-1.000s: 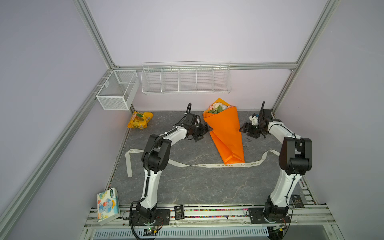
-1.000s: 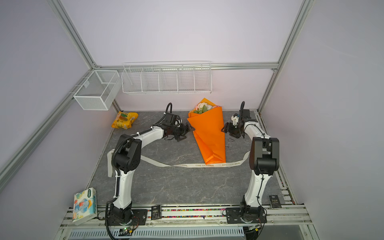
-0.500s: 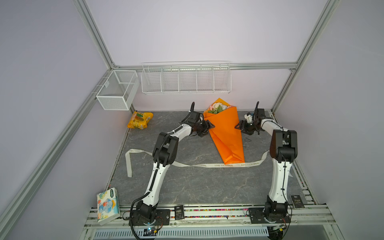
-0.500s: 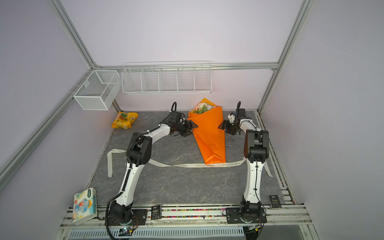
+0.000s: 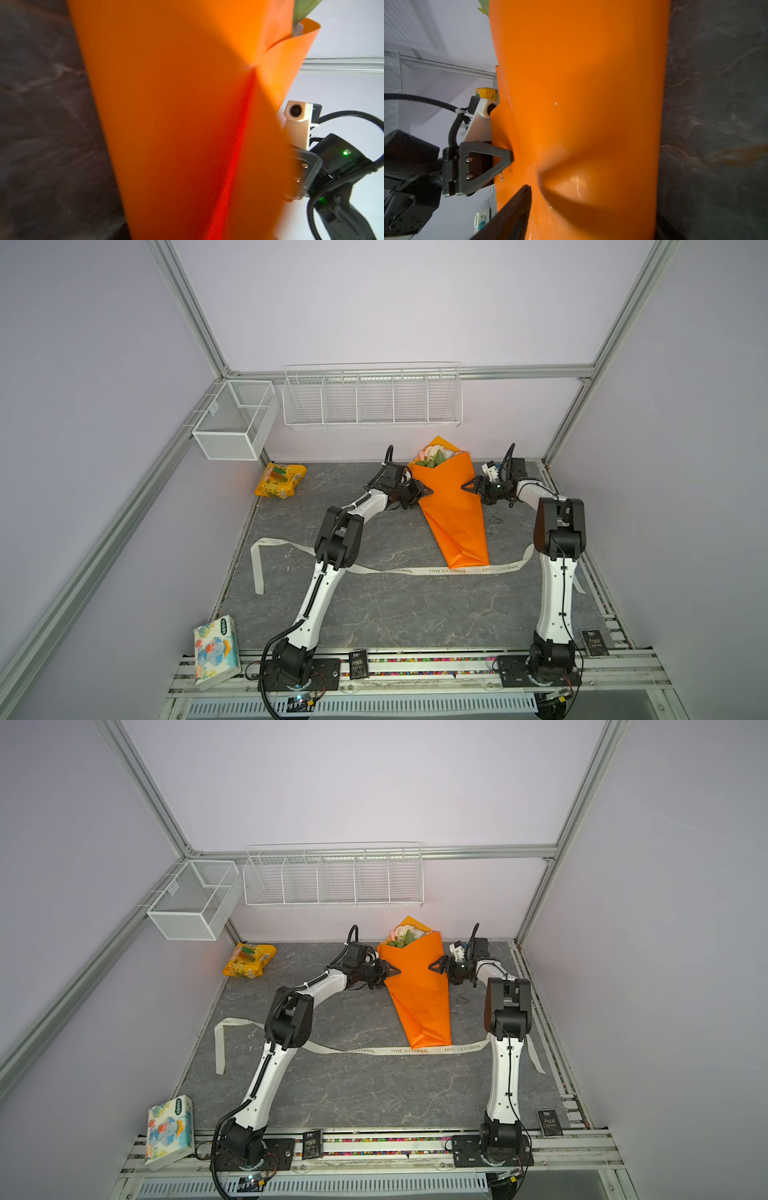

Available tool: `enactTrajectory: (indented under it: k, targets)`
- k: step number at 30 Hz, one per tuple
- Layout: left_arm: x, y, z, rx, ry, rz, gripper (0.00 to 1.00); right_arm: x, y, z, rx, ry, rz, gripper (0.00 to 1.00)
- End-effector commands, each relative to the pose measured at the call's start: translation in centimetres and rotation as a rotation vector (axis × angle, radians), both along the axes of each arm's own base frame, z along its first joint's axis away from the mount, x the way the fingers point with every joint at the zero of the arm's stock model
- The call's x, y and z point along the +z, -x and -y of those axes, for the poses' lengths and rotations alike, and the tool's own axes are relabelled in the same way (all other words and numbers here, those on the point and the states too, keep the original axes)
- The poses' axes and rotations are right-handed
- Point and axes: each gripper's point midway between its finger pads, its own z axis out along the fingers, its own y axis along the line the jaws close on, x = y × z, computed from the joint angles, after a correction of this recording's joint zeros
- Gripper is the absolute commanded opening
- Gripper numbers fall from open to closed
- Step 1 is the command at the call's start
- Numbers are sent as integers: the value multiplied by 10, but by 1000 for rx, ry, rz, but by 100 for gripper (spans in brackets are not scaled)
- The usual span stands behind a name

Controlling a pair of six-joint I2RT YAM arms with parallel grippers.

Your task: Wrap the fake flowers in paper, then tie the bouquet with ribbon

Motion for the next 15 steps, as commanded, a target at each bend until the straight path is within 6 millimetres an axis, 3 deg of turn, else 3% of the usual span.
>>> enactTrajectory:
  k: [1, 6, 9, 12, 15]
  targets:
    - [-29, 3, 4, 4, -22, -55, 37, -30, 13, -12, 5, -43, -114, 70]
    - [-2, -3, 8, -9, 8, 6, 12, 6, 3, -17, 8, -93, -48, 45]
    - [22, -5, 5, -7, -3, 71, 3, 22, 2, -17, 2, -81, -14, 33]
    - [42, -4, -1, -8, -25, 132, 0, 36, 9, -25, 18, -88, 15, 22]
    - [49, 2, -7, -18, -59, 169, 0, 48, 19, -36, 46, -100, 49, 17]
